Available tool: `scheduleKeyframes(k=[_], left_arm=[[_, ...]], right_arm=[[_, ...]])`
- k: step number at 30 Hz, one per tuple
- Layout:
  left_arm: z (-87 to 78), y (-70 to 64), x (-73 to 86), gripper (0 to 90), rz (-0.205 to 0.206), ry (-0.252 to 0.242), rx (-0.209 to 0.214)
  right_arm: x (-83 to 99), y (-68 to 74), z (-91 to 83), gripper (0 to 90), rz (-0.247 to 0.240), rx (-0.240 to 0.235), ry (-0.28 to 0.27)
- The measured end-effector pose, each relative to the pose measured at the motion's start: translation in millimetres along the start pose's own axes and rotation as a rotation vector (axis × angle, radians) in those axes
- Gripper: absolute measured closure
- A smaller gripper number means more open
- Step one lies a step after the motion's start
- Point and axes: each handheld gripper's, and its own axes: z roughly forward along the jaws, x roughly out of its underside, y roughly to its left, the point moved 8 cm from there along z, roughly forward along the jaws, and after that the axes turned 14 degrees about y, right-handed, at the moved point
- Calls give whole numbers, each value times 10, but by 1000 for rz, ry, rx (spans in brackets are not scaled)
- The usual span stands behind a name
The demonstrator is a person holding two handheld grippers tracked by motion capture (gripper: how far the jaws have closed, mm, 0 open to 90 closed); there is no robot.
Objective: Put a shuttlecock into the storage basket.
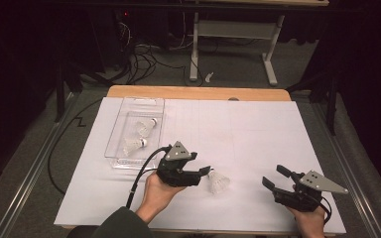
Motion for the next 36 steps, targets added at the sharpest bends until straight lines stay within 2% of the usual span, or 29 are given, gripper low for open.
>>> scheduleKeyframes(k=[6,10,26,32,36], left_arm=[[49,-49,-45,376,12,3,14],[79,-69,-72,376,27,23,10],[185,-163,-146,367,33,45,40],[221,-182,-163,376,29,84,54],[258,-197,-158,385,33,113,49]], right_arm=[[1,-4,-1,297,2,1,0],[-2,-9,-15,299,5,4,-6],[0,-4,-14,302,-1,11,-4],[-1,4,-8,302,-4,11,-2],[-1,5,-9,302,-4,10,-2]])
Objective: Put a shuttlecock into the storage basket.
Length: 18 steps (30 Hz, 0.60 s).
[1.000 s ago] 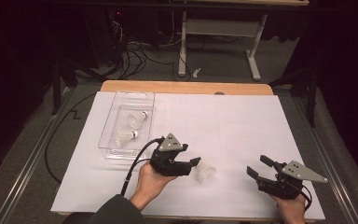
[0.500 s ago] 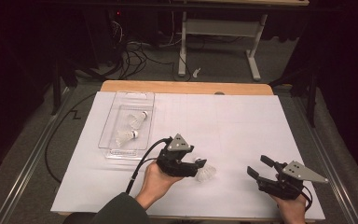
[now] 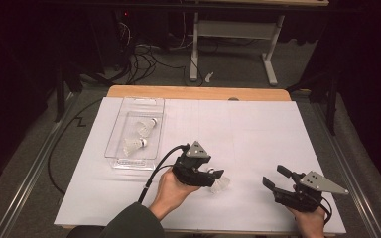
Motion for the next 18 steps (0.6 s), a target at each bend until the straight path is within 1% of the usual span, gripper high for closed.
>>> scheduleKeyframes(k=[5,6,10,14,18], left_arm=[[39,-19,24,405,8,58,8],[44,-25,23,410,3,63,11],[46,-47,39,439,8,98,0],[52,-69,61,454,11,123,4],[80,-75,87,458,18,165,1]], right_arm=[[2,0,6,302,-1,-2,4],[2,0,6,302,0,-2,4],[3,4,5,303,-5,1,5],[7,-1,12,303,1,6,11],[7,-9,15,303,5,6,12]])
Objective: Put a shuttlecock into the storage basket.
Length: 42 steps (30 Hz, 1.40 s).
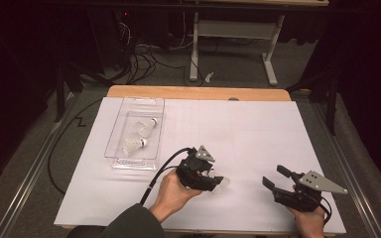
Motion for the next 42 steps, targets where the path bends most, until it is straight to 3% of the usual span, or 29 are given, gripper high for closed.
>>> scheduleKeyframes(k=[14,22,27,32,42], left_arm=[[102,-18,51,490,12,90,-24],[207,-40,91,492,23,161,-64],[235,-13,93,493,8,171,-82],[280,-11,99,474,19,186,-110],[326,-18,97,485,27,197,-117]], right_arm=[[8,-1,10,303,-1,-2,8],[9,2,5,303,-2,-3,6],[10,1,10,302,-2,-4,9],[9,2,8,302,-3,-5,7],[8,3,7,303,-4,-8,7]])
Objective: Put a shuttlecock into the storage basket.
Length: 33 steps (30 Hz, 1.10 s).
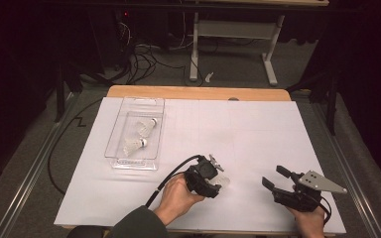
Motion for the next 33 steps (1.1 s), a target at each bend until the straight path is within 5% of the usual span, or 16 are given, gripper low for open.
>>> scheduleKeyframes(k=[33], left_arm=[[61,42,29,764,-25,3,22]], right_arm=[[-3,6,8,302,-1,-12,-1]])
